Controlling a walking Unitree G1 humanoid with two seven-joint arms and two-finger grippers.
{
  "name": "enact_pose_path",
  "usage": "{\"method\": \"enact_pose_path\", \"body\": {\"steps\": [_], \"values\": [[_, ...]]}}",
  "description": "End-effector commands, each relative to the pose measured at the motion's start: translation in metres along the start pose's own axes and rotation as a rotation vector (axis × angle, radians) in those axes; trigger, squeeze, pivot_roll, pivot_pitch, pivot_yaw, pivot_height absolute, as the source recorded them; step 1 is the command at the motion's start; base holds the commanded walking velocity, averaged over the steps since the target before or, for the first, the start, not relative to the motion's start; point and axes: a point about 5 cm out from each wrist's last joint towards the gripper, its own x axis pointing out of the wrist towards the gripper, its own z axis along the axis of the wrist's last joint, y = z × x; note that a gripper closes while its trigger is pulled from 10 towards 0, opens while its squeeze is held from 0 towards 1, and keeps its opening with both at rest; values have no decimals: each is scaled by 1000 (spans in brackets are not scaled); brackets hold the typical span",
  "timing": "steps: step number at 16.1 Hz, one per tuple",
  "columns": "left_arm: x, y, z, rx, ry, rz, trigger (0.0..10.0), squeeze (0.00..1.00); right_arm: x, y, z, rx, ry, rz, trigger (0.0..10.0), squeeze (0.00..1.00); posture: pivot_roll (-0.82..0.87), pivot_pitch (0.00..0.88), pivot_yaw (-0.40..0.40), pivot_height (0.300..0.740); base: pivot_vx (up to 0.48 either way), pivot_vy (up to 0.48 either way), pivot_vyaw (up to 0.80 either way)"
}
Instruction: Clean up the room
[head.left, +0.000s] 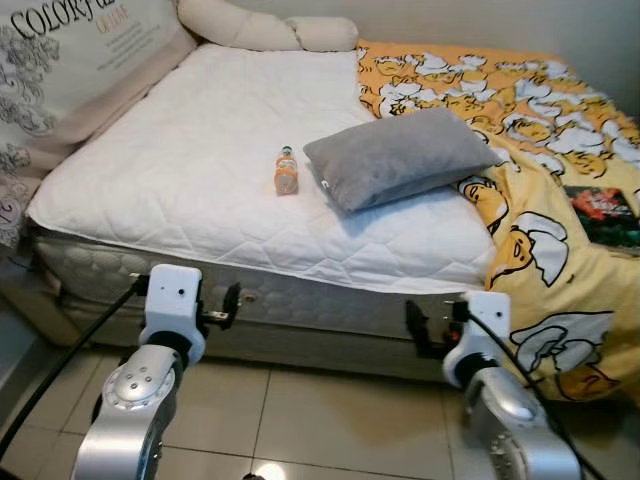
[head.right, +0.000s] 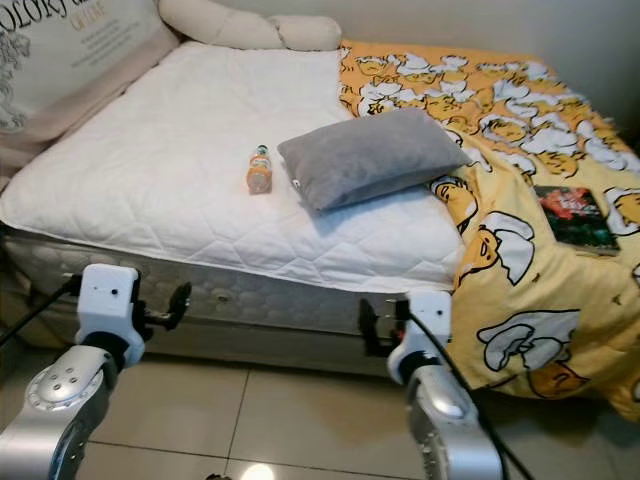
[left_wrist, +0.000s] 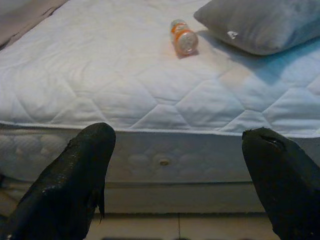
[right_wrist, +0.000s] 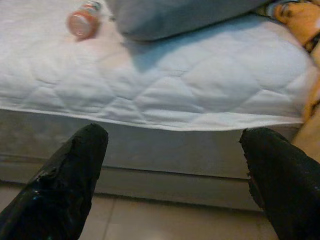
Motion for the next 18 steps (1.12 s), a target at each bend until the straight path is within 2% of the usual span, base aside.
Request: {"method": "enact_pose_path", "body": {"steps": [1,6,10,11,13,16,18], "values": [[0,-2,4,3,-17,-4,10000,1000,0,-2,8,-8,-30,-4,10000,0,-62,0,12,740,0,300,0],[1,-3,6,-6,-24,1,10000,1000,3,-1,10,-7,-35,1,10000,0,-56,0,9,740,0,307,0],[4,-2,10,-42,-37,32,10000,1000,6,-1,13,2,-42,1,10000,0,-55,0,14,740,0,0,0],[5,-2,12,-28,-45,33,10000,1000,6,-1,14,2,-47,7,10000,0,-56,0,14,740,0,0,0],[6,0,14,-28,-55,31,10000,1000,7,2,15,-63,-51,27,10000,0,-58,0,14,740,135,0,0],[9,0,17,-18,-67,31,10000,1000,11,0,22,-93,-68,24,10000,0,-59,0,10,740,303,0,700],[10,-1,18,-14,-69,28,10000,1000,12,0,25,-82,-78,19,10000,0,-58,0,9,740,324,0,659]]}}
